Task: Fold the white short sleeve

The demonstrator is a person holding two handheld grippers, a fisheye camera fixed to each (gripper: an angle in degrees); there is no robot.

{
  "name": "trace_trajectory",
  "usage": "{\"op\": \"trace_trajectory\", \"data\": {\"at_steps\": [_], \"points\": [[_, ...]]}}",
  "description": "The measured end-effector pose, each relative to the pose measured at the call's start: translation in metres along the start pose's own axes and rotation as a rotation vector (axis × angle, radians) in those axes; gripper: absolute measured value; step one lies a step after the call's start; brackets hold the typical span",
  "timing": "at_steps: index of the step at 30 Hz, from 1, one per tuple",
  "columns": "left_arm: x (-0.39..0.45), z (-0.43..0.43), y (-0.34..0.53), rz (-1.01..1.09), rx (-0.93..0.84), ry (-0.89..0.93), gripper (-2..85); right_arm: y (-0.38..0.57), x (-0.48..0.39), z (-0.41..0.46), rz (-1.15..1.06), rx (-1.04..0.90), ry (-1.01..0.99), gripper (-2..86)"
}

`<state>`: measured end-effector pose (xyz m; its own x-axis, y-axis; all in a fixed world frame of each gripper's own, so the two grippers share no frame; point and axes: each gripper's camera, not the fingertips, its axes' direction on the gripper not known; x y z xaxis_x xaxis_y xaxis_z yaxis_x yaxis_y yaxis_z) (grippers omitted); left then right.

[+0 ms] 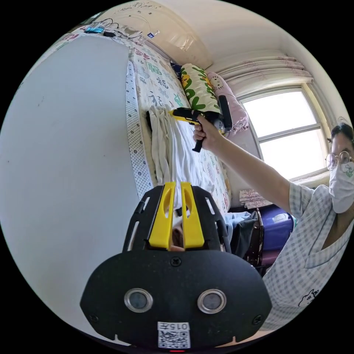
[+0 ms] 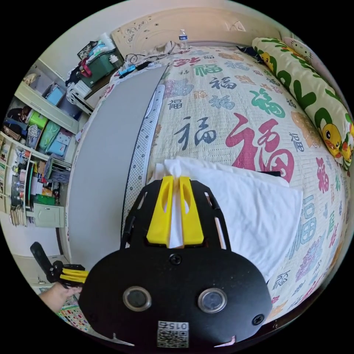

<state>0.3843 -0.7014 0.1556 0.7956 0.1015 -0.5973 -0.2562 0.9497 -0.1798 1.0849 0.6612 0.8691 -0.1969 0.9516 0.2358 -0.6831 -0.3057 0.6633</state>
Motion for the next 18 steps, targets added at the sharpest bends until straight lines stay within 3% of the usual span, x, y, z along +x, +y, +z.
{"op": "trace_trajectory", "data": {"at_steps": [6, 12, 18], "points": [[0.014, 0.023, -0.072, 0.061, 0.033, -0.098, 3.5, 0.116, 0.121, -0.075, 0.315, 0.259, -0.319, 0.7], [0.038, 0.075, -0.155, 0.044, 0.018, -0.174, 6.8, 0.236, 0.211, -0.083, 0.646, 0.390, -0.372, 0.5], [0.042, 0.117, -0.185, -0.097, 0.076, -0.302, 7.6, 0.257, 0.205, -0.084, 0.611, 0.374, -0.375, 0.4]]}}
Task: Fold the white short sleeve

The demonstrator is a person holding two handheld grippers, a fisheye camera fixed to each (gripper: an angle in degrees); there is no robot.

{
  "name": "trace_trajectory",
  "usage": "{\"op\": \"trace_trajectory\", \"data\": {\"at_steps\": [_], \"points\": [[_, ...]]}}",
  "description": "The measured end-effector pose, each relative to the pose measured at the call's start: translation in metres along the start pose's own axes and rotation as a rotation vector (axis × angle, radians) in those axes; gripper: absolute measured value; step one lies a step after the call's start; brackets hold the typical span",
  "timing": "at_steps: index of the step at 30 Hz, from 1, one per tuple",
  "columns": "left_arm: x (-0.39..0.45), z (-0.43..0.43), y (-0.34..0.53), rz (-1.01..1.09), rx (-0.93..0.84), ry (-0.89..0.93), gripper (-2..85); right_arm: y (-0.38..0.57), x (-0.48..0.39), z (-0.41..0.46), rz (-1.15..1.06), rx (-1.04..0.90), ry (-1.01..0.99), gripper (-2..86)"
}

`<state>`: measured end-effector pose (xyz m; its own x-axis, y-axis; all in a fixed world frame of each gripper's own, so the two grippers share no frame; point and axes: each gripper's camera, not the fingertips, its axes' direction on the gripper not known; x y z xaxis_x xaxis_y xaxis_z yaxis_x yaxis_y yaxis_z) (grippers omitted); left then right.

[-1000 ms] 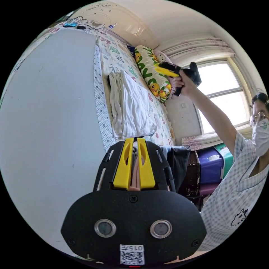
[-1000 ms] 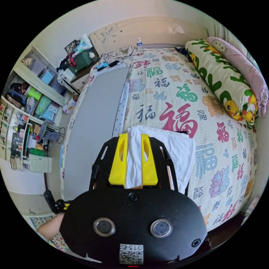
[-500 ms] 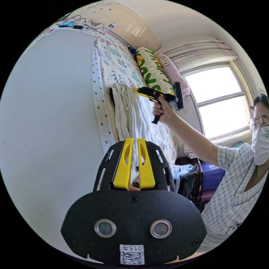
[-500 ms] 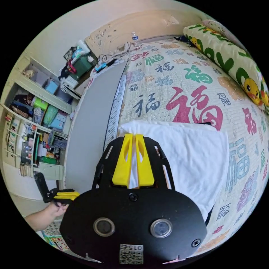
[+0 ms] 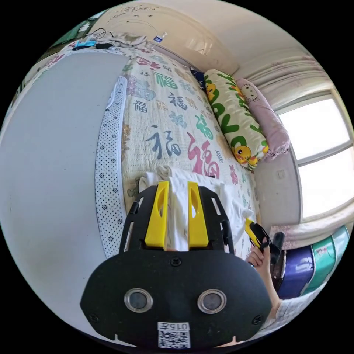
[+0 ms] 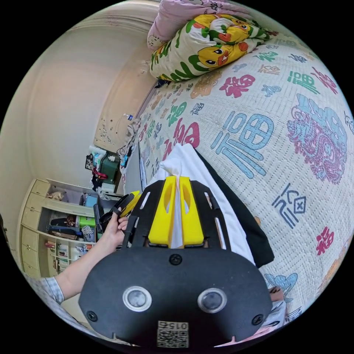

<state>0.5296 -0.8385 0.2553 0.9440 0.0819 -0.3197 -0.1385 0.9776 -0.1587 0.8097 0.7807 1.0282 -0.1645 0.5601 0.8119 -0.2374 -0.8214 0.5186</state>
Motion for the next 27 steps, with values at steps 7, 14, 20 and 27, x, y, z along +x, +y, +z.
{"op": "trace_trajectory", "data": {"at_steps": [7, 14, 20, 27], "points": [[0.013, -0.004, 0.026, 0.026, 0.041, 0.002, 0.6, 0.023, -0.029, -0.041, -0.088, 0.035, 0.037, 0.4], [0.026, -0.045, 0.066, 0.232, 0.066, -0.005, 1.1, 0.044, -0.061, -0.129, -0.116, 0.159, 0.052, 0.5], [0.033, -0.040, 0.098, 0.340, 0.069, -0.124, 9.3, 0.067, -0.067, -0.160, -0.115, 0.157, 0.085, 0.5], [0.014, 0.021, 0.118, 0.251, -0.027, -0.133, 7.8, 0.086, -0.074, -0.197, -0.145, 0.147, 0.104, 0.5]]}}
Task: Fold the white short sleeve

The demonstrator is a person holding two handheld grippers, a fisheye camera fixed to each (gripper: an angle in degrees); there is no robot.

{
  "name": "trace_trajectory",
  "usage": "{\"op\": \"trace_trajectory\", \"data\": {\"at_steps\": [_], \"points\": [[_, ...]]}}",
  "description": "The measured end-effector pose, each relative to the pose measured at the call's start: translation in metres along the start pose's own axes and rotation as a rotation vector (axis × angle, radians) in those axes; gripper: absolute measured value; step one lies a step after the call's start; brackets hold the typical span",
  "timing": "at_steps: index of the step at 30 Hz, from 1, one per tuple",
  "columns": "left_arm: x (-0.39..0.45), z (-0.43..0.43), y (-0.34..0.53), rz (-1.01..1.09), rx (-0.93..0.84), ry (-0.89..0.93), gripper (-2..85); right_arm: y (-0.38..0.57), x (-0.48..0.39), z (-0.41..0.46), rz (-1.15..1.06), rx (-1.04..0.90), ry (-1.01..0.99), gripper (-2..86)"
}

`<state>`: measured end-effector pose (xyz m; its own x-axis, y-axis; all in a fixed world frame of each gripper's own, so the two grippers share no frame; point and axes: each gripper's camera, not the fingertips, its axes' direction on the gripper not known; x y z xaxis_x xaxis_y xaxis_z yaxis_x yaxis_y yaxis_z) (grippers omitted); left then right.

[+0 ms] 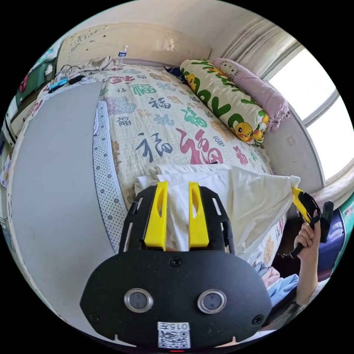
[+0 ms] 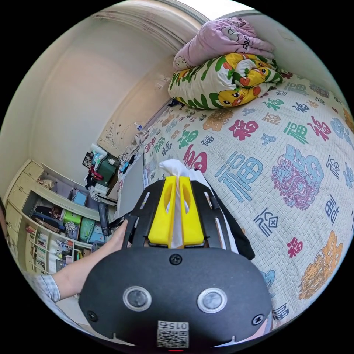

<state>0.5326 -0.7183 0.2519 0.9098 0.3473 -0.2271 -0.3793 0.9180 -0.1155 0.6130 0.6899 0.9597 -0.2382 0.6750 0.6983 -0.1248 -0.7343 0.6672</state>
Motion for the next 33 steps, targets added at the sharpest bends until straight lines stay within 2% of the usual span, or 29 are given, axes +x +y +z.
{"op": "trace_trajectory", "data": {"at_steps": [3, 11, 16, 22, 24, 28, 33], "points": [[0.004, 0.007, 0.017, -0.023, 0.009, -0.045, 2.6, -0.002, -0.004, -0.027, 0.001, -0.002, 0.005, 0.5], [-0.005, -0.074, 0.088, 0.068, 0.225, 0.089, 0.3, -0.002, -0.060, -0.154, -0.039, 0.078, 0.016, 0.5], [-0.065, -0.204, 0.190, -0.034, 0.549, 0.146, 0.0, 0.016, -0.131, -0.290, -0.152, 0.182, -0.020, 0.4], [-0.139, -0.359, 0.314, 0.003, 0.695, 0.071, -0.1, 0.074, -0.232, -0.365, -0.260, 0.130, -0.240, 0.4], [-0.154, -0.403, 0.349, 0.051, 0.709, 0.014, 0.0, 0.104, -0.267, -0.381, -0.279, 0.115, -0.300, 0.4], [-0.200, -0.481, 0.432, 0.082, 0.700, 0.018, 0.0, 0.182, -0.333, -0.421, -0.238, 0.069, -0.404, 0.3], [-0.245, -0.528, 0.517, 0.046, 0.594, 0.052, 0.1, 0.267, -0.396, -0.479, -0.150, 0.000, -0.372, 0.3]]}}
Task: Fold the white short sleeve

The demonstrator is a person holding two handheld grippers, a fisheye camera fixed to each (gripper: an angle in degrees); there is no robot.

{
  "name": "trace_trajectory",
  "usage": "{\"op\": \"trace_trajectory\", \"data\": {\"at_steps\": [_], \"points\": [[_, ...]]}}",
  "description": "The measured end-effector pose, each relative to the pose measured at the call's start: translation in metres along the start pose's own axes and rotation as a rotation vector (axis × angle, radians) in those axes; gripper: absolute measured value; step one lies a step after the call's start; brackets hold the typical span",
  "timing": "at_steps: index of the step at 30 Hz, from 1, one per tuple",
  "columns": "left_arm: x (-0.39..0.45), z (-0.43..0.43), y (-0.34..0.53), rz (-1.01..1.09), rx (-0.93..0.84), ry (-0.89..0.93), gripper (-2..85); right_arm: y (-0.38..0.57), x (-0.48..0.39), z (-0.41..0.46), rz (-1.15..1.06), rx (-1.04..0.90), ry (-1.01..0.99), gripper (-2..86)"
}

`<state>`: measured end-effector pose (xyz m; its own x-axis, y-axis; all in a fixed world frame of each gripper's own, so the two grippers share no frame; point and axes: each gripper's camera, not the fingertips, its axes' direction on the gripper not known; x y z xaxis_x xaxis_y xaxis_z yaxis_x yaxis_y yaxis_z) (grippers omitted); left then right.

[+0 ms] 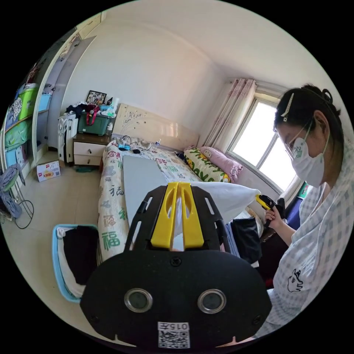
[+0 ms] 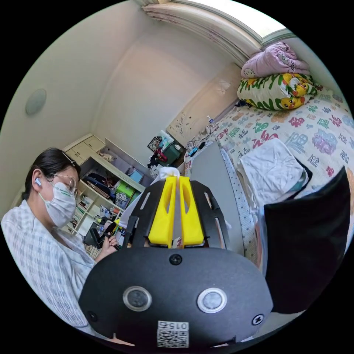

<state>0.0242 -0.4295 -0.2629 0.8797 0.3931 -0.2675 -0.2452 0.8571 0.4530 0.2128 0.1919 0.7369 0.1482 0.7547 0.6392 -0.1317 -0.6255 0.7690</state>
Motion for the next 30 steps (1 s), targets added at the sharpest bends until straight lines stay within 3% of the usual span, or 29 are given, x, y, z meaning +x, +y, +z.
{"op": "trace_trajectory", "data": {"at_steps": [4, 8, 13, 16, 18, 23, 25, 30], "points": [[-0.031, -0.034, 0.029, -0.125, -0.113, 0.042, 0.2, 0.021, -0.063, -0.013, 0.066, -0.073, 0.080, 0.3], [-0.062, -0.015, 0.053, -0.195, -0.233, 0.027, 0.2, 0.010, -0.072, 0.015, 0.120, -0.190, 0.176, 0.4], [-0.142, 0.100, 0.127, -0.291, -0.382, -0.094, 0.0, -0.013, -0.008, 0.158, 0.064, -0.386, 0.362, 1.0], [-0.194, 0.160, 0.162, -0.385, -0.360, -0.315, 0.0, -0.029, 0.017, 0.253, 0.029, -0.566, 0.508, 2.3], [-0.209, 0.180, 0.166, -0.439, -0.360, -0.326, 0.2, -0.041, 0.003, 0.280, -0.017, -0.659, 0.562, 3.3], [-0.159, 0.192, 0.149, -0.201, -0.475, -0.113, 2.3, -0.063, -0.098, 0.253, -0.311, -0.774, 0.512, 4.9], [-0.118, 0.198, 0.160, -0.046, -0.670, 0.048, 3.9, -0.042, -0.159, 0.243, -0.509, -0.926, 0.437, 5.4], [-0.052, 0.210, 0.208, 0.207, -0.990, 0.237, 6.6, 0.037, -0.248, 0.250, -0.897, -1.278, 0.259, 8.0]]}}
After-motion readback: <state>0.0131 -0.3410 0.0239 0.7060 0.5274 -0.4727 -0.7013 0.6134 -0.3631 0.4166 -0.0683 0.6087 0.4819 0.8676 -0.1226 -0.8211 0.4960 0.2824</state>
